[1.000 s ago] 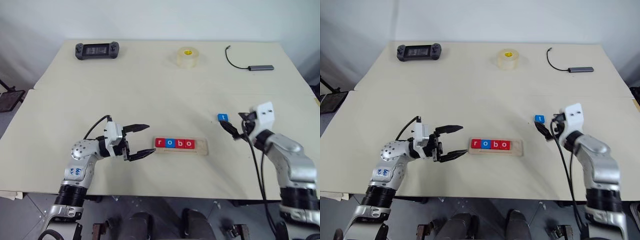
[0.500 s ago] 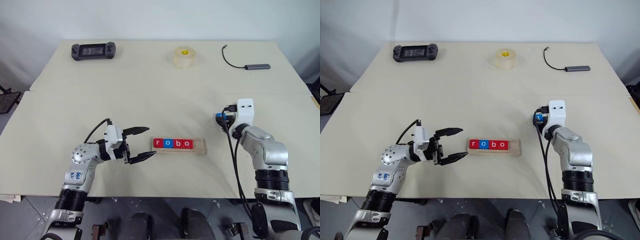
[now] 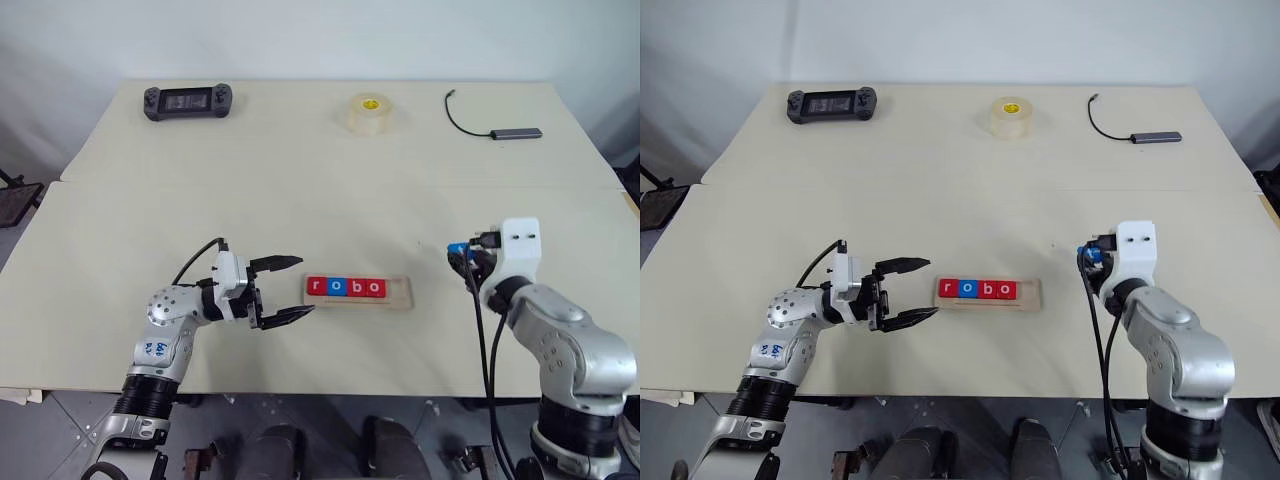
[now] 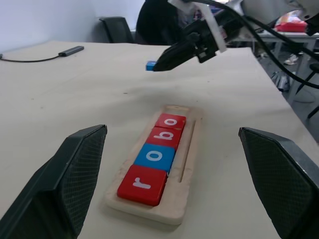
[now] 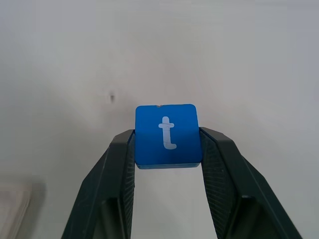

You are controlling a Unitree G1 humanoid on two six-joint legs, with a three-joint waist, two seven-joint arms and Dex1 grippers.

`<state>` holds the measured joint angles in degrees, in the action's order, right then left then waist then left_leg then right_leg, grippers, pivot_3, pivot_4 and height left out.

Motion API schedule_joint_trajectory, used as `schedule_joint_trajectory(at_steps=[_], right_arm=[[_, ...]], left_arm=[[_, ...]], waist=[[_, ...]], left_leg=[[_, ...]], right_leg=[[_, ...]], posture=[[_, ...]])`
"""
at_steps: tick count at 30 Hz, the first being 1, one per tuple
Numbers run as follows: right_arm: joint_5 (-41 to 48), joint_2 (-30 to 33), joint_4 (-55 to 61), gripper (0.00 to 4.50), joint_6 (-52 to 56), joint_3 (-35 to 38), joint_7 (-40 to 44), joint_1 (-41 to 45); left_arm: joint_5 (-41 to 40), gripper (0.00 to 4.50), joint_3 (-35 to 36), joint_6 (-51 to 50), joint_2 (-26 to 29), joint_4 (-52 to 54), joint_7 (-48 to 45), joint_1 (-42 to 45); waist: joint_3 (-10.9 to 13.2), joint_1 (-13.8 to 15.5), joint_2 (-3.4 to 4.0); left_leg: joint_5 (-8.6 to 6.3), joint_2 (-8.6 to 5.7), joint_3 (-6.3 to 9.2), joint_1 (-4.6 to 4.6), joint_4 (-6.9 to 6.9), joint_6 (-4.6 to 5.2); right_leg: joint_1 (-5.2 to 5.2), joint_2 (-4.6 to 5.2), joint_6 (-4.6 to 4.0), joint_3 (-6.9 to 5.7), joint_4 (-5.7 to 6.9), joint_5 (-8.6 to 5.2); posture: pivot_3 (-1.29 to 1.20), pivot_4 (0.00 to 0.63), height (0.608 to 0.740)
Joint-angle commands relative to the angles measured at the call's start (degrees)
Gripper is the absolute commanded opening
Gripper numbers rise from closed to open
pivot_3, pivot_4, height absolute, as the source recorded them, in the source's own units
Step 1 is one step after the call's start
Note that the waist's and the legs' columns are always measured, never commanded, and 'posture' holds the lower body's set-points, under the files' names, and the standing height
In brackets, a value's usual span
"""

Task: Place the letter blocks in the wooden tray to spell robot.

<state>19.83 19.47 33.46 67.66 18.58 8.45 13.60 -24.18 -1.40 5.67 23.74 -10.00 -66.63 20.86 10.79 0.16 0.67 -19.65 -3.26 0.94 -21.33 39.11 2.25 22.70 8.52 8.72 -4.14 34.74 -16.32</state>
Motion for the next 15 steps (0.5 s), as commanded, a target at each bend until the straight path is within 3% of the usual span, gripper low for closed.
schedule_joint_trajectory(at_steps=[1, 4, 9, 13, 15], right_arm=[[2.01, -2.28, 7.25, 1.46, 3.4, 0.71, -0.89, -3.4], [1.49, -4.84, 9.0, 1.46, 3.97, -1.39, -2.19, -6.81], [2.66, -4.05, 8.31, 3.16, 3.44, -3.25, 0.3, -7.22], [3.61, 6.06, 4.34, 4.48, -3.15, -2.45, 9.7, -6.07], [4.42, 13.95, 0.98, 4.48, -8.54, -3.51, 18.41, -6.18]], left_arm=[[-0.49, 4.5, -0.37, -0.51, 0.03, 0.64, -1.2, 0.87], [-0.31, 4.5, -0.53, -1.12, -0.06, 0.65, -1.43, 1.32], [0.08, 4.5, -0.32, -0.83, -0.3, 0.13, -1.39, 1.8], [0.38, 4.5, 0.19, -0.13, -0.28, -0.2, -0.89, 1.75], [0.41, 4.5, 0.3, 0.04, -0.26, -0.22, -0.69, 1.62]], waist=[[0.0, -0.04, 0.0], [0.0, -0.18, 0.0], [0.0, -0.2, 0.0], [0.0, -0.05, 0.0], [0.01, 0.03, -0.01]], left_leg=[[0.0, 0.0, 0.0, 0.0, 0.0, 0.0], [0.0, 0.0, -0.03, 0.01, 0.0, 0.0], [0.0, 0.0, -0.05, 0.04, 0.0, 0.0], [0.0, -0.04, -0.05, 0.03, 0.0, 0.03], [0.0, -0.06, -0.05, 0.03, 0.0, 0.09]], right_leg=[[0.0, 0.0, 0.0, 0.0, 0.0, 0.0], [0.02, -0.01, 0.0, 0.05, 0.02, 0.0], [0.03, -0.02, 0.0, 0.09, 0.05, 0.0], [0.02, -0.01, 0.0, 0.11, 0.03, 0.0], [-0.01, 0.01, 0.0, 0.1, -0.02, 0.0]], posture=[[0.0, 0.15, 0.74], [0.0, 0.15, 0.74], [0.0, 0.15, 0.74], [0.0, 0.15, 0.74], [0.0, 0.15, 0.74]])
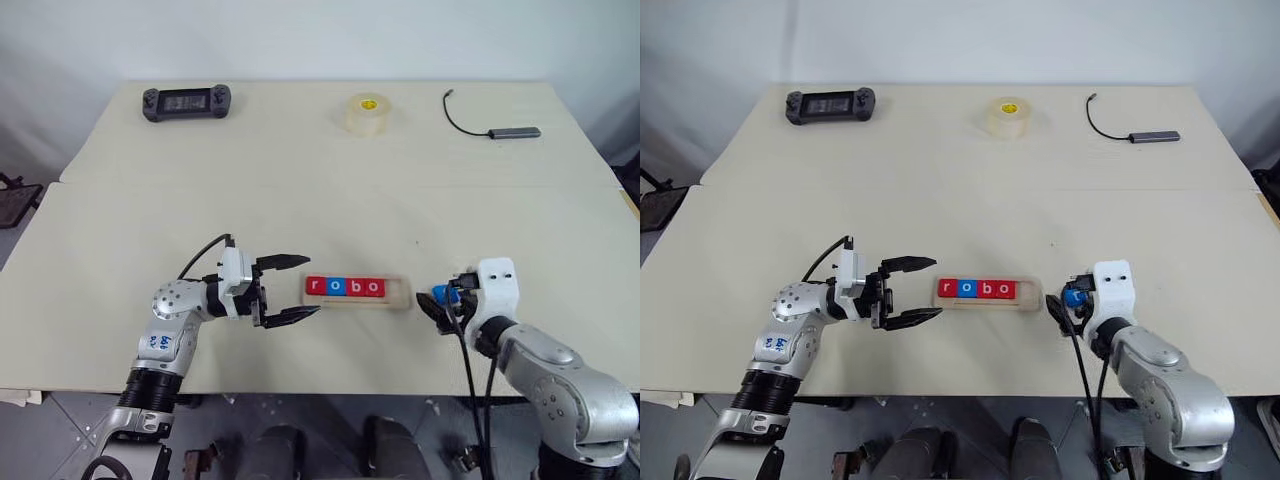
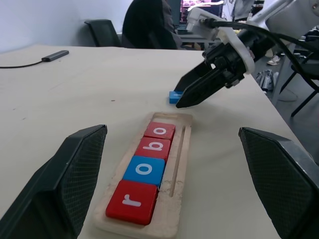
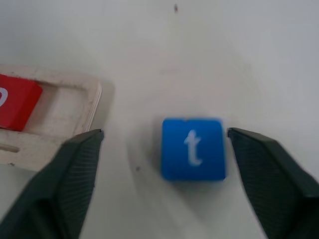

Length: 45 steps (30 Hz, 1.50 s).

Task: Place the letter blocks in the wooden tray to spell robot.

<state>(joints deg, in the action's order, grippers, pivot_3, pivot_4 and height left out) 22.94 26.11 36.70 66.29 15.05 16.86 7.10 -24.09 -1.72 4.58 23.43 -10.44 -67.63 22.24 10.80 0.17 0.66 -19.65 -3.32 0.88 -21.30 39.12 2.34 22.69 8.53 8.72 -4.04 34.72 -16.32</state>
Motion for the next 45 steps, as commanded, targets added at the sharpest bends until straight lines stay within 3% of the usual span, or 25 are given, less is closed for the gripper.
schedule_joint_trajectory(at_steps=[1, 4, 8, 14, 17, 24, 34, 45], right_arm=[[0.52, 11.59, -4.92, 4.48, -12.37, -0.87, 15.23, 0.05], [-3.97, 21.97, -15.58, 4.48, -32.01, -4.63, 29.94, 1.28], [-5.69, 27.11, -30.45, 4.48, -50.21, -9.86, 46.09, 7.91], [-11.48, 29.94, -51.6, 4.48, -64.78, -18.61, 62.58, 19.98], [-13.85, 29.27, -58.21, 4.48, -67.51, -21.73, 66.7, 24.14], [-17.88, 25.15, -68.83, 4.48, -72.2, -24.5, 66.66, 29.62], [-17.34, 24.34, -68.91, 1.46, -72.95, -23.24, 66.1, 29.75], [-15.71, 21.69, -55.13, 1.46, -60.47, -25.29, 67.27, 35.31]], left_arm=[[0.35, 4.5, 0.63, 1.25, 0.09, 0.23, 0.35, 0.13], [0.45, 4.5, 0.86, 1.7, 0.27, 0.31, 0.76, -0.23], [0.31, 4.5, 1.05, 1.9, 0.45, 0.86, 1.02, -0.72], [-0.28, 4.5, 1.28, 1.37, 1.08, 3.32, 1.0, -2.13], [-0.74, 4.5, 1.38, 0.72, 1.55, 5.07, 1.01, -3.04], [-1.58, 4.5, 0.94, -1.87, 2.26, 10.64, 1.95, -5.25], [-1.53, 4.5, 0.76, -4.03, 2.07, 12.98, 2.88, -5.1], [-1.23, 4.5, 0.65, -4.53, 1.65, 12.79, 3.91, -4.69]], waist=[[0.0, 0.02, -0.01], [0.02, -0.16, -0.04], [0.05, -0.44, -0.09], [0.06, -0.19, -0.09], [0.06, -0.11, -0.09], [0.05, -0.24, -0.09], [0.05, -0.25, -0.09], [0.06, -0.21, -0.06]], left_leg=[[-0.01, 0.0, -0.01, 0.0, 0.0, 0.01], [-0.02, 0.02, -0.06, 0.01, -0.02, 0.04], [-0.03, 0.11, -0.13, 0.06, -0.02, 0.05], [-0.02, 0.12, -0.09, 0.06, 0.05, 0.04], [-0.02, 0.11, 0.05, -0.01, 0.07, 0.03], [-0.04, 0.15, 0.07, -0.01, 0.06, -0.03], [-0.03, 0.16, 0.05, 0.07, 0.13, -0.08], [-0.05, 0.19, 0.06, 0.02, 0.11, -0.12]], right_leg=[[-0.01, 0.0, 0.0, 0.0, -0.02, 0.0], [-0.04, -0.03, 0.01, -0.01, -0.11, 0.0], [-0.1, -0.06, 0.03, -0.03, -0.17, 0.01], [-0.17, -0.02, 0.06, -0.1, -0.25, 0.03], [-0.2, 0.02, 0.07, -0.21, -0.33, 0.04], [-0.2, 0.01, 0.07, -0.25, -0.37, 0.04], [-0.26, 0.0, 0.07, -0.25, -0.31, 0.04], [-0.18, 0.0, 0.06, -0.25, -0.31, 0.04]], posture=[[0.0, 0.15, 0.74], [0.0, 0.15, 0.74], [0.0, 0.15, 0.74], [0.0, 0.15, 0.74], [0.0, 0.15, 0.74], [0.0, 0.15, 0.74], [0.0, 0.15, 0.74], [0.0, 0.15, 0.74]])
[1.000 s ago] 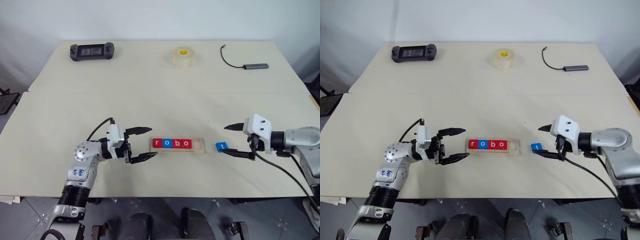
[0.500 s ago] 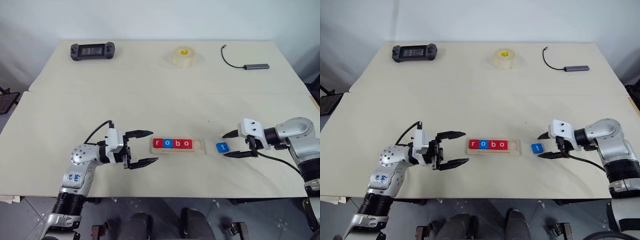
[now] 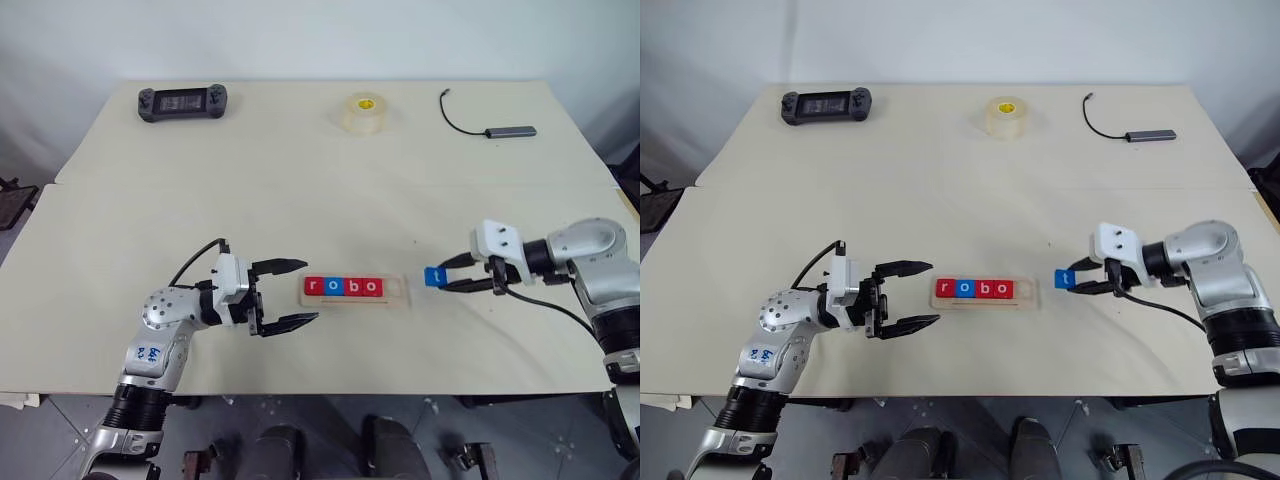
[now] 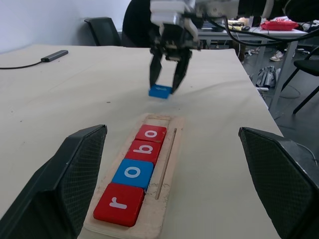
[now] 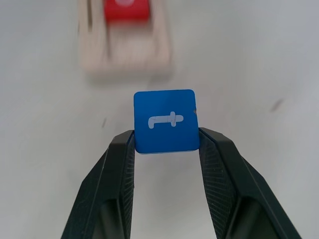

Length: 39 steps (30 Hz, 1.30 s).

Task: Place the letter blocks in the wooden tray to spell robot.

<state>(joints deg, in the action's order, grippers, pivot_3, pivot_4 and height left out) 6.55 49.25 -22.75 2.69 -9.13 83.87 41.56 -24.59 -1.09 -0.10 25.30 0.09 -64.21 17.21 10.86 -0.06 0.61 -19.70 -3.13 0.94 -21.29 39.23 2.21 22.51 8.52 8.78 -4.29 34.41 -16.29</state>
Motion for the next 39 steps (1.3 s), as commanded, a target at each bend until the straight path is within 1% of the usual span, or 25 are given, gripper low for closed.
schedule_joint_trajectory(at_steps=[1, 6, 16, 23, 25, 30, 31, 32, 35, 39], right_arm=[[0.24, -1.98, 5.04, 1.46, 3.5, -1.61, 0.1, 0.91], [-0.82, -4.47, 7.08, 1.46, 5.43, -3.76, -1.19, 0.73], [-2.31, -4.61, 6.43, 1.46, 4.83, -4.77, -1.58, -1.06], [-2.17, -5.27, 7.11, 1.46, 6.52, -5.11, -2.03, -1.53], [-1.92, -5.21, 7.48, 2.18, 7.65, -5.11, -1.8, -1.8], [-2.53, -5.11, 7.41, 3.8, 7.61, -4.69, -3.31, -1.81], [-2.5, -4.96, 7.35, 4.2, 7.48, -4.49, -3.42, -1.77], [-2.3, -4.62, 7.66, 4.46, 7.53, -4.11, -3.56, -1.82], [-1.03, -3.49, 9.05, 4.46, 8.57, -2.63, -3.61, -2.17], [1.19, -0.91, 11.54, 4.46, 9.64, 0.41, -3.16, -5.0]], left_arm=[[-0.72, 4.5, -0.03, 0.09, -0.31, 2.34, 0.64, 0.34], [-0.75, 4.5, 0.02, -0.3, -0.38, 3.06, 1.37, -0.01], [-0.9, 4.5, 0.42, -0.96, 0.07, 4.41, 2.38, -0.68], [-0.93, 4.5, 0.43, -1.15, 0.17, 4.6, 2.58, -0.63], [-0.88, 4.5, 0.44, -1.07, 0.2, 4.53, 2.55, -0.64], [-0.87, 4.5, 0.45, -0.85, 0.15, 4.27, 2.44, -0.64], [-0.87, 4.5, 0.46, -0.81, 0.12, 4.16, 2.42, -0.61], [-0.85, 4.5, 0.46, -0.73, 0.12, 4.16, 2.39, -0.69], [-0.85, 4.5, 0.5, -0.61, 0.08, 4.11, 2.41, -0.79], [-0.77, 4.5, 0.55, -0.37, 0.11, 4.0, 2.36, -1.18]], waist=[[0.0, 0.02, 0.0], [0.0, 0.31, 0.0], [0.0, 0.03, 0.0], [0.0, 0.07, 0.0], [0.0, 0.07, 0.0], [0.0, 0.04, 0.0], [0.0, 0.05, 0.0], [0.0, 0.05, 0.0], [0.0, 0.1, 0.0], [0.0, 0.34, 0.0]], left_leg=[[0.0, 0.0, 0.0, 0.0, 0.0, 0.0], [0.0, -0.05, 0.04, -0.04, 0.0, 0.01], [0.0, -0.06, 0.04, -0.05, -0.03, 0.01], [0.0, -0.06, 0.04, -0.05, -0.02, 0.01], [0.0, -0.06, 0.04, -0.05, -0.02, 0.01], [0.0, -0.06, 0.04, -0.05, -0.02, 0.01], [0.0, -0.06, 0.04, -0.05, -0.02, 0.01], [0.0, -0.06, 0.04, -0.05, -0.02, 0.01], [0.0, -0.06, 0.04, -0.05, -0.02, 0.01], [0.0, -0.07, 0.05, -0.05, -0.02, 0.01]], right_leg=[[0.0, 0.0, 0.0, 0.0, 0.0, 0.0], [0.01, 0.02, 0.0, -0.02, 0.0, 0.0], [0.02, 0.01, 0.0, -0.04, -0.02, 0.0], [0.02, 0.01, 0.0, -0.04, -0.01, 0.0], [0.02, 0.01, 0.0, -0.04, -0.01, 0.0], [0.02, 0.01, 0.0, -0.04, -0.01, 0.0], [0.02, 0.01, 0.0, -0.04, -0.01, 0.0], [0.02, 0.02, 0.0, -0.04, -0.01, 0.0], [0.02, 0.02, 0.0, -0.04, -0.01, 0.0], [0.01, 0.02, 0.0, -0.04, -0.02, 0.0]], posture=[[0.0, 0.15, 0.74], [0.0, 0.15, 0.74], [0.0, 0.15, 0.74], [0.0, 0.15, 0.74], [0.0, 0.15, 0.74], [0.0, 0.15, 0.74], [0.0, 0.15, 0.74], [0.0, 0.15, 0.74], [0.0, 0.15, 0.74], [0.0, 0.15, 0.74]])
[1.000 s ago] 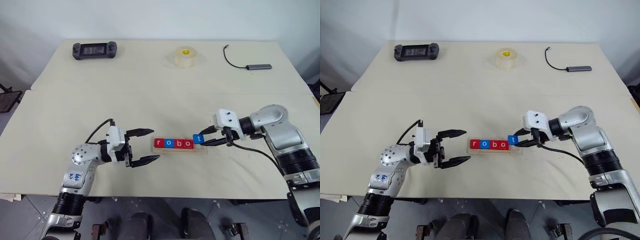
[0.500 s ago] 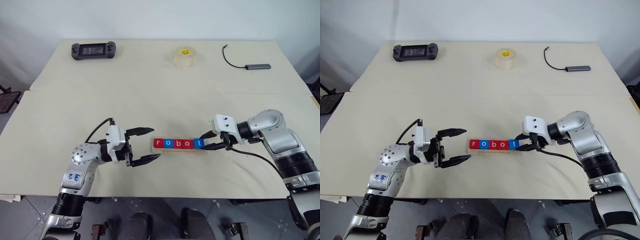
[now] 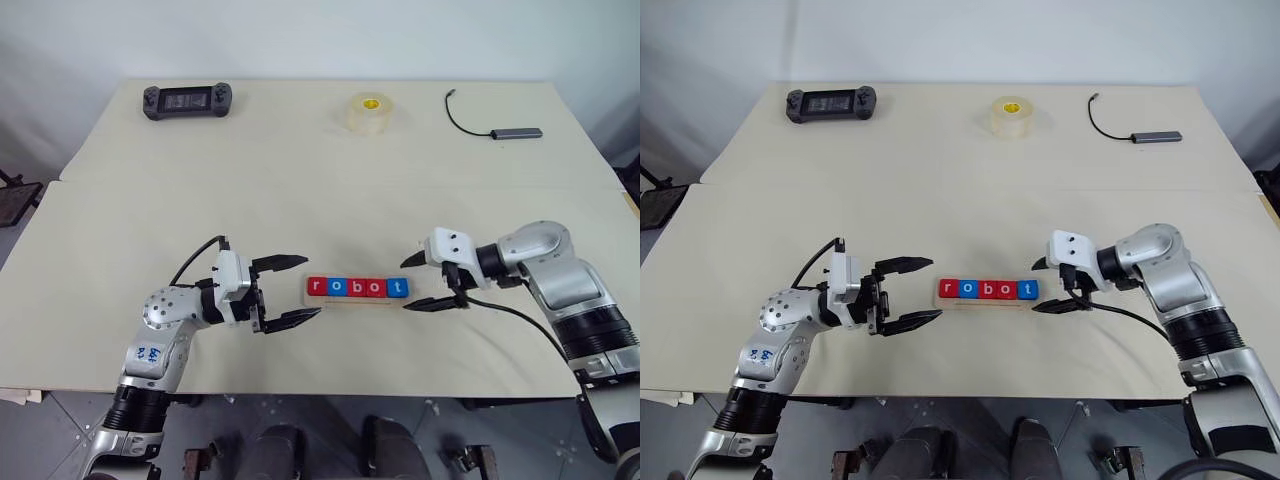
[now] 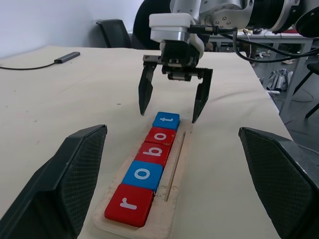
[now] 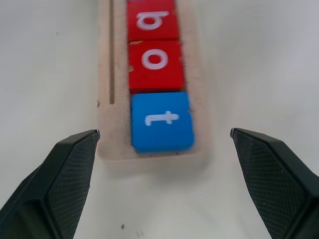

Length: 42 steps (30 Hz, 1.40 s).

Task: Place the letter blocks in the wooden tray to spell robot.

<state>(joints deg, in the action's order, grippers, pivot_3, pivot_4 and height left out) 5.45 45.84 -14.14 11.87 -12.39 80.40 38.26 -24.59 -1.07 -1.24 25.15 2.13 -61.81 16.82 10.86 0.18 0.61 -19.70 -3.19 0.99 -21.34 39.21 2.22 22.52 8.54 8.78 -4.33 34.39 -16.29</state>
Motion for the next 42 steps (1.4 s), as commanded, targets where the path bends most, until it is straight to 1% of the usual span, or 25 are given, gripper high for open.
schedule_joint_trajectory(at_steps=[1, 2, 6, 10, 11, 12, 13, 20, 27, 33, 37, 40, 42], right_arm=[[2.77, 3.18, 3.11, 4.06, 0.71, 4.36, 0.34, -2.63], [3.08, 3.61, 3.26, 3.87, 0.95, 4.83, 0.31, -3.27], [2.56, 3.77, 2.38, 2.44, -0.45, 5.56, -1.17, -4.32], [0.66, 2.78, 0.96, 0.99, -1.25, 3.86, -2.76, -4.13], [0.54, 2.69, 0.89, 0.7, -1.77, 3.56, -2.64, -4.12], [0.48, 2.29, 0.86, 0.3, -1.76, 3.4, -2.97, -3.89], [0.48, 1.8, 0.93, 0.03, -1.75, 3.29, -3.32, -3.63], [1.09, 0.0, 3.72, 0.03, 2.03, 2.36, -4.01, -3.27], [1.17, -0.9, 4.79, 0.03, 2.07, 2.26, -4.44, -3.72], [2.7, 0.88, 6.89, 0.03, 2.22, 5.35, -5.77, -6.79], [7.03, 1.72, 10.47, 0.03, 3.31, 11.63, -8.0, -11.12], [7.81, 3.48, 11.65, 0.61, -2.37, 16.45, -8.61, -17.8], [11.87, 2.34, 11.27, 1.25, -6.46, 20.75, -7.14, -21.53]], left_arm=[[-0.76, 4.5, 0.54, 0.84, 0.28, 1.86, -0.09, -0.84], [-0.76, 4.5, 0.54, 0.88, 0.28, 1.81, -0.12, -0.88], [-0.73, 4.5, 0.48, 1.14, 0.27, 1.18, -0.54, -0.58], [-0.61, 4.5, 0.35, 1.53, 0.12, 0.08, -1.01, 0.42], [-0.6, 4.5, 0.34, 1.62, 0.12, -0.03, -1.08, 0.48], [-0.59, 4.5, 0.32, 1.69, 0.11, -0.14, -1.12, 0.55], [-0.57, 4.5, 0.31, 1.72, 0.11, -0.2, -1.16, 0.63], [-0.42, 4.5, 0.38, 1.62, 0.21, -0.36, -1.14, 0.76], [-0.31, 4.5, 0.33, 1.55, 0.05, -0.67, -0.86, 1.23], [0.11, 4.5, 0.45, 1.84, 0.39, -1.27, -0.89, 1.25], [0.39, 4.5, 1.07, 2.46, 1.3, -2.02, -1.13, 0.94], [0.2, 4.5, 2.42, 3.08, 3.13, -2.87, -1.83, 0.03], [0.02, 4.5, 3.37, 3.25, 4.7, -3.52, -2.41, -0.6]], waist=[[0.0, 0.11, 0.0], [0.0, 0.12, 0.0], [0.0, -0.07, 0.0], [0.0, -0.19, 0.0], [0.0, -0.18, 0.0], [0.0, -0.18, 0.0], [0.0, -0.18, 0.0], [0.0, -0.05, 0.0], [0.0, -0.09, 0.0], [0.0, 0.01, 0.0], [0.0, 0.16, 0.0], [0.0, 0.54, 0.0], [0.0, 0.73, 0.0]], left_leg=[[0.0, 0.0, 0.01, 0.0, 0.0, 0.0], [0.0, 0.0, 0.0, 0.0, 0.0, 0.0], [0.0, 0.01, -0.02, 0.0, 0.0, 0.0], [0.0, 0.03, -0.03, 0.02, 0.0, 0.0], [0.0, 0.03, -0.03, 0.02, 0.0, 0.0], [0.0, 0.02, -0.03, 0.02, 0.0, 0.0], [0.0, 0.02, -0.03, 0.02, 0.0, 0.0], [0.0, 0.02, -0.02, 0.01, 0.0, 0.0], [0.0, 0.01, -0.02, 0.02, 0.0, 0.0], [0.0, 0.01, -0.01, 0.01, 0.0, 0.0], [0.0, 0.0, -0.01, 0.01, 0.0, 0.0], [0.0, 0.01, -0.01, 0.02, 0.0, 0.0], [0.0, 0.01, -0.03, 0.02, -0.01, 0.0]], right_leg=[[-0.01, 0.0, 0.0, -0.01, -0.01, 0.0], [-0.01, 0.0, 0.0, -0.01, -0.02, 0.0], [-0.02, 0.0, 0.0, -0.01, -0.01, 0.0], [-0.01, -0.02, 0.0, 0.0, 0.02, 0.0], [-0.01, -0.02, 0.0, 0.0, 0.01, 0.0], [-0.01, -0.01, 0.0, 0.0, 0.01, 0.0], [-0.01, -0.01, 0.0, 0.0, 0.01, 0.0], [-0.01, -0.01, 0.0, 0.0, 0.0, 0.0], [-0.01, -0.01, 0.0, 0.0, 0.01, 0.0], [-0.02, -0.01, 0.0, -0.01, 0.01, 0.0], [-0.01, 0.0, 0.0, -0.01, 0.01, 0.0], [-0.02, -0.01, 0.0, -0.01, 0.01, 0.0], [-0.02, -0.01, 0.0, -0.01, -0.01, 0.0]], posture=[[0.0, 0.15, 0.74], [0.0, 0.15, 0.74], [0.0, 0.15, 0.74], [0.0, 0.15, 0.74], [0.0, 0.15, 0.74], [0.0, 0.15, 0.74], [0.0, 0.15, 0.74], [0.0, 0.15, 0.74], [0.0, 0.15, 0.74], [0.0, 0.15, 0.74], [0.0, 0.15, 0.74], [0.0, 0.15, 0.74], [0.0, 0.15, 0.74]])
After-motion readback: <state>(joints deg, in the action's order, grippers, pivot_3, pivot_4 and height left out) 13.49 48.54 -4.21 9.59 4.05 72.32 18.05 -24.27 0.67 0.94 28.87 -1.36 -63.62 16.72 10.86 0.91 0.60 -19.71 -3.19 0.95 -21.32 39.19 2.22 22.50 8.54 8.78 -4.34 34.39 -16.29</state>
